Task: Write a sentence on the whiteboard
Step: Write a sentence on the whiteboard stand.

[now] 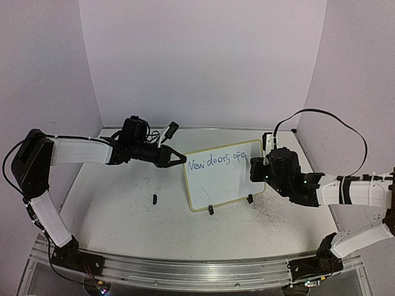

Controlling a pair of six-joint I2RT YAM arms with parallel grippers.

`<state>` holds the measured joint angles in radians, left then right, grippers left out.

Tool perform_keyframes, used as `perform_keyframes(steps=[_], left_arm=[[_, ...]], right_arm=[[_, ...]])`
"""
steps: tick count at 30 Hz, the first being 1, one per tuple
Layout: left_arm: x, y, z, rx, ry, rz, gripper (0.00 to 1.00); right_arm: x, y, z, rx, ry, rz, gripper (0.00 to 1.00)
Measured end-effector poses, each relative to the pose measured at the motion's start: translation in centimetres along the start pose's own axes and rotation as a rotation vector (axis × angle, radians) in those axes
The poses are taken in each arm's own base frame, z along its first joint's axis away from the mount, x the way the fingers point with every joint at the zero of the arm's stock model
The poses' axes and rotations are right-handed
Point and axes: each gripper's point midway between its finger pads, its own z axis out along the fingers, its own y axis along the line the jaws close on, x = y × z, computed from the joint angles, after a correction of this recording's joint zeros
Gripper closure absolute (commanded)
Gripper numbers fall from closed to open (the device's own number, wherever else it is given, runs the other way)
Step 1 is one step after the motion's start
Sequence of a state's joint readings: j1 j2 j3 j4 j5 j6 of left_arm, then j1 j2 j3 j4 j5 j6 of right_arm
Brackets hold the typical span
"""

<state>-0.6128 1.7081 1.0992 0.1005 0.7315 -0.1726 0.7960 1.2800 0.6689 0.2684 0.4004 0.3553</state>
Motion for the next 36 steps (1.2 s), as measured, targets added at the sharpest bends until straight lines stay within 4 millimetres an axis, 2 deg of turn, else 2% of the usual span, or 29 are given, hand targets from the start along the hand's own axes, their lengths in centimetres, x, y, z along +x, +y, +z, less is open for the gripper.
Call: perform_keyframes(steps=[14,28,36], left_arm=[[0.0,0.0,0.0,0.000,0.000,0.001,1.00],[0.0,0.0,0.0,0.000,0.000,0.001,1.00],[0.0,0.0,0.0,0.000,0.000,0.001,1.00]], right_arm=[[-1.4,0.0,0.2,0.010,-0.028,0.002,1.00],[-1.0,0.0,0.5,0.015,-0.018,0.019,1.00],[0.2,-0.4,0.5,0.013,0.005,0.038,1.00]])
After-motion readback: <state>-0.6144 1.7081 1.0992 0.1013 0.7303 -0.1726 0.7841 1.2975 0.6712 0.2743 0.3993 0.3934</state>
